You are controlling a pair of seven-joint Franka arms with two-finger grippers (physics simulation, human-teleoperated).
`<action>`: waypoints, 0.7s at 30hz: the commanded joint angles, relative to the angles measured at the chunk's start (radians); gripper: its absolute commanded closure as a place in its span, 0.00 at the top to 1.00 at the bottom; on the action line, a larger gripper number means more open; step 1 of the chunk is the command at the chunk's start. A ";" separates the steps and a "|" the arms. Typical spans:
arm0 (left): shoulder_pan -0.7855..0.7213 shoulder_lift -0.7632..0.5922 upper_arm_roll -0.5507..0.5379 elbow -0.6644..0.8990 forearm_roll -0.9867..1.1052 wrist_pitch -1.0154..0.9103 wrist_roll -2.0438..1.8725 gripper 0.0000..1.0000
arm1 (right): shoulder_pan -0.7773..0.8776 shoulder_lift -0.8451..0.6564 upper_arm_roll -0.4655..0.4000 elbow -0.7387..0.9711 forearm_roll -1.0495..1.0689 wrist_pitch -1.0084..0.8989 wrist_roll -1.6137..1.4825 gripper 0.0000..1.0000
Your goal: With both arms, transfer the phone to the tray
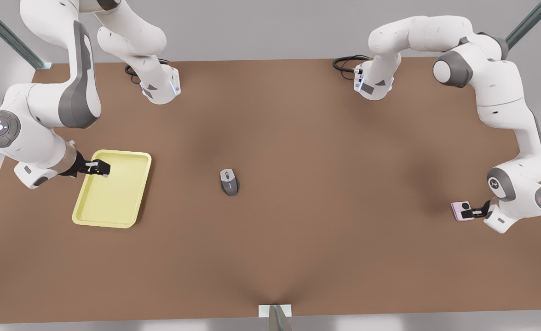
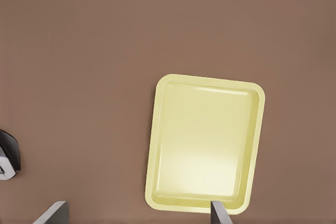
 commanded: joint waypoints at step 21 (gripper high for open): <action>0.002 0.030 0.002 -0.066 -0.007 0.091 -0.092 1.00 | -0.001 0.000 0.000 0.001 0.001 -0.009 0.001 1.00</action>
